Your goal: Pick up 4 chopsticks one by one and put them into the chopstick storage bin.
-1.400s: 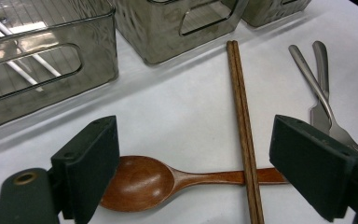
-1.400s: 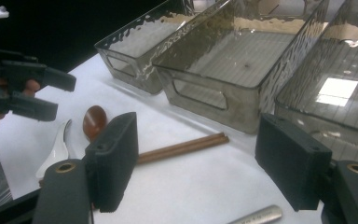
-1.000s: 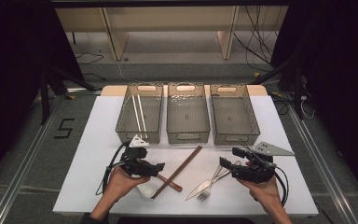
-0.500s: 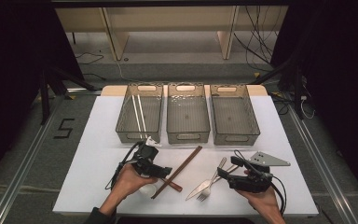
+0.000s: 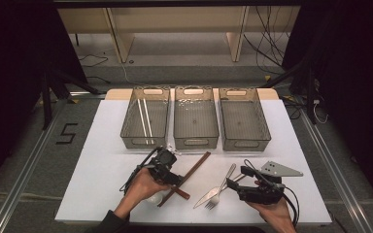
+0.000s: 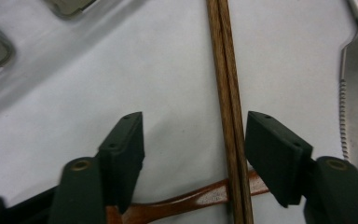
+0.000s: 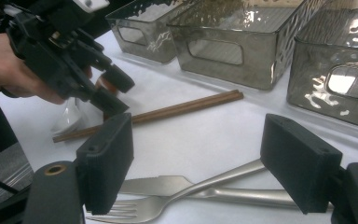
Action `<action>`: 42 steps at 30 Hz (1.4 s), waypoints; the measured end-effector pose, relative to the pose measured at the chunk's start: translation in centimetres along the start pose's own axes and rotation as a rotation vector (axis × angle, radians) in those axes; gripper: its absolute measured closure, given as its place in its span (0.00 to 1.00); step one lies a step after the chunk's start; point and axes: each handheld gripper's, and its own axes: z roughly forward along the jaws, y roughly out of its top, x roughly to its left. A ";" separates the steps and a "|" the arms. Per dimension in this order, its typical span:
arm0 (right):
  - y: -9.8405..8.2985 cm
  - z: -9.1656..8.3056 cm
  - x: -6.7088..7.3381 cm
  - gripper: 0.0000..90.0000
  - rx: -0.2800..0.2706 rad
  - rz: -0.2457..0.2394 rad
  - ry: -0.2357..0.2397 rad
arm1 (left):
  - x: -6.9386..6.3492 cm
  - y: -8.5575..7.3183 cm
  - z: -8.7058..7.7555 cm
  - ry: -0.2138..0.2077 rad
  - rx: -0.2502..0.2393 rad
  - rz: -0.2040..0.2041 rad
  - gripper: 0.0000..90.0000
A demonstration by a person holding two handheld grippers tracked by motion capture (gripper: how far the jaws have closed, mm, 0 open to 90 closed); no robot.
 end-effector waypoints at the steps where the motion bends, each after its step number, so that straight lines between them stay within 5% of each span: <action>1: 0.0 0.0 0.0 0.29 -0.001 0.001 0.002 | 0.0 0.1 0.1 -0.009 0.004 -0.002 0.45; 15: 0.0 0.0 0.2 0.29 -0.001 -0.002 0.014 | -0.5 0.4 1.6 -0.037 0.057 0.003 0.69; 27: 0.0 0.0 0.2 0.30 0.005 -0.004 0.008 | -0.3 0.5 1.8 -0.071 0.053 0.000 0.88; 42: 0.1 0.0 0.2 0.31 0.006 -0.005 0.008 | -1.0 0.6 1.7 -0.129 0.011 -0.024 0.94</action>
